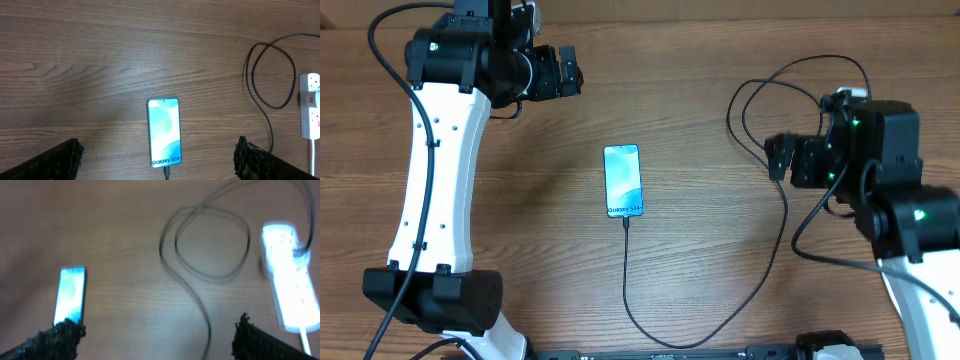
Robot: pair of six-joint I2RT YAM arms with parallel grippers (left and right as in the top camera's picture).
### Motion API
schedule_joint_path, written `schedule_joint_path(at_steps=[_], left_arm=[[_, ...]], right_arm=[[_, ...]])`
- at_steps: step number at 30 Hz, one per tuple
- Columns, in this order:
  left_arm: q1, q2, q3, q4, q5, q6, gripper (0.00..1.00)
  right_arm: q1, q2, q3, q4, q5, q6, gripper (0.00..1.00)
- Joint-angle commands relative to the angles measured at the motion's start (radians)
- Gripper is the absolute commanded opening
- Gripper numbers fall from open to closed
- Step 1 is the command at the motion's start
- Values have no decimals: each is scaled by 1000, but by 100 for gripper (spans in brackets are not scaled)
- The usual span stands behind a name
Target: Plug charger to phone and switch on socket
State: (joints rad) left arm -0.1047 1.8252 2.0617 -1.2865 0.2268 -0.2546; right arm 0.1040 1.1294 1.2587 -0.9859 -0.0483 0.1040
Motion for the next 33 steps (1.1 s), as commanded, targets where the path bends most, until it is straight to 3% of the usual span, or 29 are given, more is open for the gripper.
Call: schedule_joint_path(at_steps=[1,8,14,20,33], left_arm=[[-9,2,2,2,-2,7,100],[-9,2,2,2,-2,7,99],[-9,2,2,2,-2,8,100],[-9,2,2,2,-2,7,99],[-7,2,2,2,-2,7,100]], right_arm=[[-11,-122,-115,119,47,-8,100],[-17,-386,-448,457,47,-8,100],[-84,-737,-864,740,-74,-8,100],[-101,-930,-1070,803,-93,-8,100],[-100,-1126,-1207,814,-97,-4,100]])
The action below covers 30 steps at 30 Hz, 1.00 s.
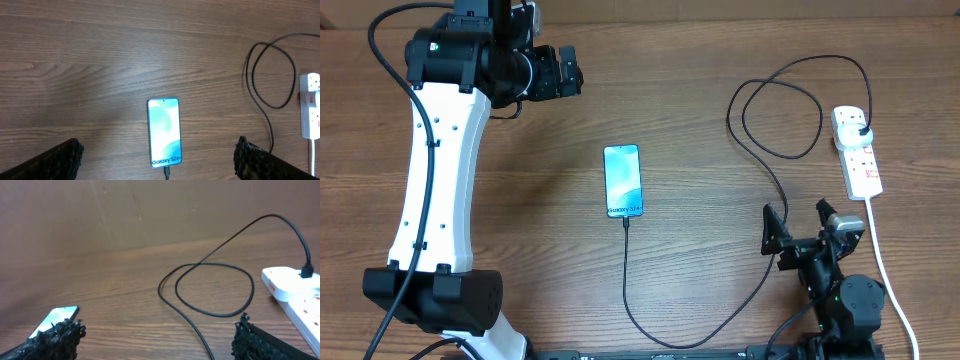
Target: Plug charger to phone and switch on socket
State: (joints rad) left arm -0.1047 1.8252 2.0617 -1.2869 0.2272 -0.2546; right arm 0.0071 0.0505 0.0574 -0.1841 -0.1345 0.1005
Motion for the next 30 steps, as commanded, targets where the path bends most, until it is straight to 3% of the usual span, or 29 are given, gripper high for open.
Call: schedule_joint_path(at_steps=[1,27,30], left_arm=[[-7,2,2,2,-2,8,100],[-7,7,1,2,-2,8,100],[-7,-40,-27,2,-70,10,100]], right_arm=[[-3,-48,-6,16,-11,6,100],[-3,-48,-6,14,-13,6,100],[-3,-48,-6,14,-13,6,100]])
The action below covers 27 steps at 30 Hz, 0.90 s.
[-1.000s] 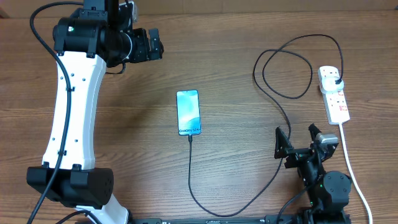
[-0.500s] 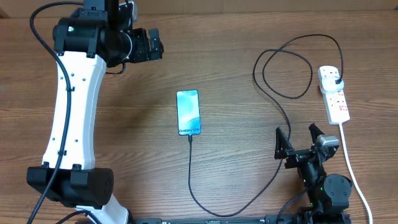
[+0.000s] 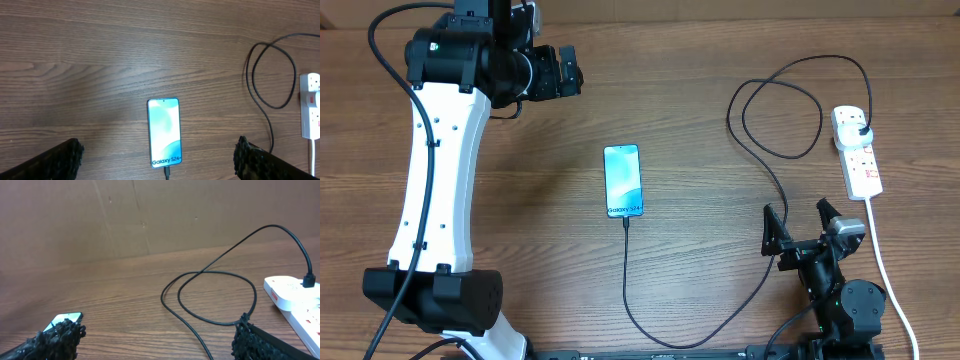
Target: Plug charger to phone and switch on socket
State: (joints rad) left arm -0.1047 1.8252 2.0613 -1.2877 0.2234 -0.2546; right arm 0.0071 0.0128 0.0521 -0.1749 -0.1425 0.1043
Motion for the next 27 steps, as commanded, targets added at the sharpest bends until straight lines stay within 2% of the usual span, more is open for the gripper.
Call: schedule_joint_path(at_steps=[1,5,9,18,27], left_arm=[[-7,-75,-66,33,-88,10,100],[-7,-333,-438,376,-93,11,100],[2,-624,-813,654,-93,83,99],[112,-1154,-1426,1000,-85,103,100],[117,-1475,-1798,1259,-85,204,100]], right_arm=[[-3,-10,-1,5,-5,2,100],[-3,-10,-1,5,-5,2,100],[-3,-10,-1,5,-5,2,100],[-3,-10,-1,5,-5,2,100],[-3,-10,-1,5,-5,2,100]])
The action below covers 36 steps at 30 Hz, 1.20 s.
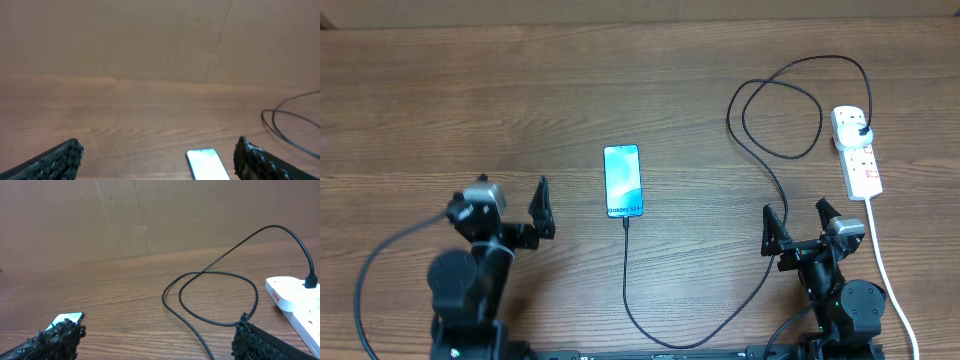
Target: Plug charger to phone and switch on socket
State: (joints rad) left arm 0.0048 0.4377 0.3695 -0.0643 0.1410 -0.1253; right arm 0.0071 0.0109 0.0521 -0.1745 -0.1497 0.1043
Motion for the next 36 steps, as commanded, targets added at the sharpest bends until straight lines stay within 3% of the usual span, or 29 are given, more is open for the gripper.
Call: schedule_joint_path(at_steps=[1,13,19,36], left_arm=[[7,-128,-151,50,-3,89,99],[7,-364,-364,75,-18,156,100],[7,-403,-365,-7,-45,156,100],[6,-433,-365,-6,-44,156,100]], right_arm=[[-3,-8,-1,5,3,2,100],[-3,-8,-1,5,2,2,100],[-3,-8,-1,5,3,2,100],[-3,-8,-1,5,3,2,100]])
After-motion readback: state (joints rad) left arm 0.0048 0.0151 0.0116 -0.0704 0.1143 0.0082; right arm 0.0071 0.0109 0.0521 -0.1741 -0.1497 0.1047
